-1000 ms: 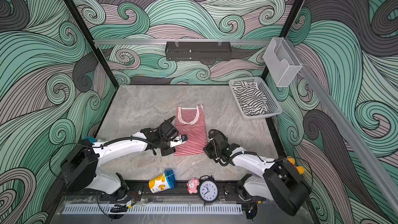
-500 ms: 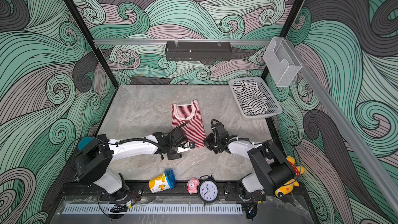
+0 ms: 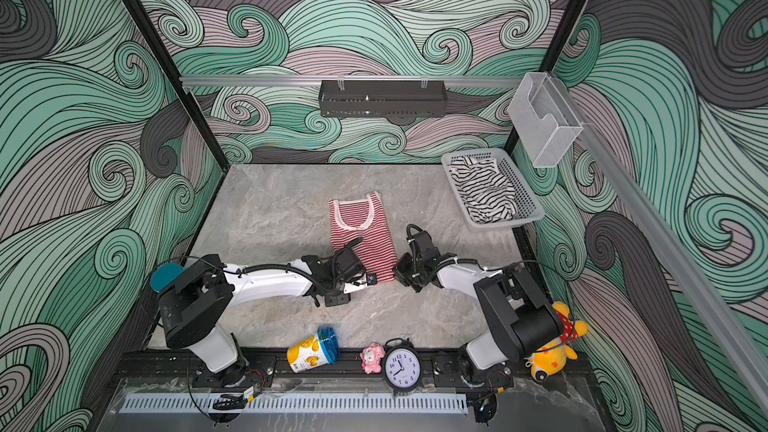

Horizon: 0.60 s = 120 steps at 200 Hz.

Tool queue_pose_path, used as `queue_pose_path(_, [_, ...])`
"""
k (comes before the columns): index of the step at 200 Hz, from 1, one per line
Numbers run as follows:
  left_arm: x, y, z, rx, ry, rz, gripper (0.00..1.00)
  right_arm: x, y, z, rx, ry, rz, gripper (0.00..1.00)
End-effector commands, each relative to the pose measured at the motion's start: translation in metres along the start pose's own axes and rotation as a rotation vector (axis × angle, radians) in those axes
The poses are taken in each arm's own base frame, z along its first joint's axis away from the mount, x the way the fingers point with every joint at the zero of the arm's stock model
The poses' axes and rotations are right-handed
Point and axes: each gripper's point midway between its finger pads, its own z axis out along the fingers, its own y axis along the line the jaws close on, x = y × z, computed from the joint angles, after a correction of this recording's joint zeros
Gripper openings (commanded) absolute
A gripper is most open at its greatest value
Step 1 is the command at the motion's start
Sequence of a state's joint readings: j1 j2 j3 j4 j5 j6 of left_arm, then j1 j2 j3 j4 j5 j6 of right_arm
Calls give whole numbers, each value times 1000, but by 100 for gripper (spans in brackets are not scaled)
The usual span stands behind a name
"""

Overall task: Fold and stack the tank tops
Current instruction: 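Lift the near hem with both grippers and fold it toward the neckline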

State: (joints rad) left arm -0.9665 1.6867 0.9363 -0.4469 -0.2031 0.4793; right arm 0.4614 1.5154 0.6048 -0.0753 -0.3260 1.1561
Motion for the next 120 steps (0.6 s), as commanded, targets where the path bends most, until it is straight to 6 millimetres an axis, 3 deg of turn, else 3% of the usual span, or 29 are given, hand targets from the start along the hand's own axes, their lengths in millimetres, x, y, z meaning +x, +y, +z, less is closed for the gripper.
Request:
queue_pose_path(1, [-9,9,1,-31,1,-1,46,-1,1,-2,8,1,1,0])
queue_pose_path(29, [-6,8,7,-32,29,3,43,-2,1,-3,8,-1,0,0])
queue_pose_path(74, [4,-1,10,14,79,23,31,-7,1,-7,3,-8,2,0])
queue_pose_path(120, [13,-4,2,26,94,27,37,-12,6,-8,-3,-8,-5,0])
